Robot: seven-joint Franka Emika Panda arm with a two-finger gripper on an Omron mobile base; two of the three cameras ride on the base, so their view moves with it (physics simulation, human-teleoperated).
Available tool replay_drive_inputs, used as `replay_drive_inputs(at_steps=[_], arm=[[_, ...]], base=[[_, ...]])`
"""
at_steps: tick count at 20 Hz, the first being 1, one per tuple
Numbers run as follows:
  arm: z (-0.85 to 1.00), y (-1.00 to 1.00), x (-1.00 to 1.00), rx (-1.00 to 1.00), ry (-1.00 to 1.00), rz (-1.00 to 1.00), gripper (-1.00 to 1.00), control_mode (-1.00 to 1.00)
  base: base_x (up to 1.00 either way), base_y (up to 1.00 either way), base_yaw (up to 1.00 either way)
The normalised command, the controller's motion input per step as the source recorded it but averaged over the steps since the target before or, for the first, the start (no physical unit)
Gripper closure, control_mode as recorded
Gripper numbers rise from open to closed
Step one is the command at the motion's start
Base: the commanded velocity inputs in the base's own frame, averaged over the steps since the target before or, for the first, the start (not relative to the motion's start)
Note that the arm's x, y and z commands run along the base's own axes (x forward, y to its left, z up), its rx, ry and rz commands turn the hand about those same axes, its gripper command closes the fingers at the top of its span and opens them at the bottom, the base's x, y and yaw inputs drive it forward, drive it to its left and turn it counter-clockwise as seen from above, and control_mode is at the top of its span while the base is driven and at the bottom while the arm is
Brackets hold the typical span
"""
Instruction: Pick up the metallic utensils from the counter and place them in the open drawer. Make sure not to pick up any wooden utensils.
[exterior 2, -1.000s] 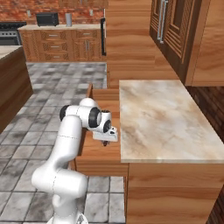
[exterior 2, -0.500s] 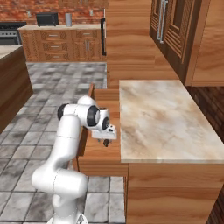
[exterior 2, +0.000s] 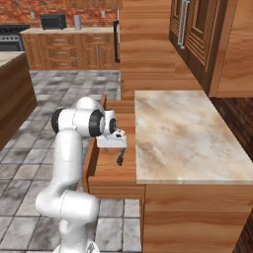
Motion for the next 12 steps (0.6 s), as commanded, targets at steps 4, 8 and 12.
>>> replay_drive_inputs(at_steps=[4, 8, 12], arm=[[0.94, 0.34, -0.97, 0.00, 0.00, -0.08, -1.00, -1.00], [0.99, 0.20, -1.00, 0.00, 0.00, -0.05, -1.00, -1.00], [0.92, 0.00, -1.00, 0.00, -0.03, -0.01, -1.00, -1.00]], base=[[0.00, 0.00, 0.00], [0.00, 0.00, 0.00], [0.00, 0.00, 0.00]])
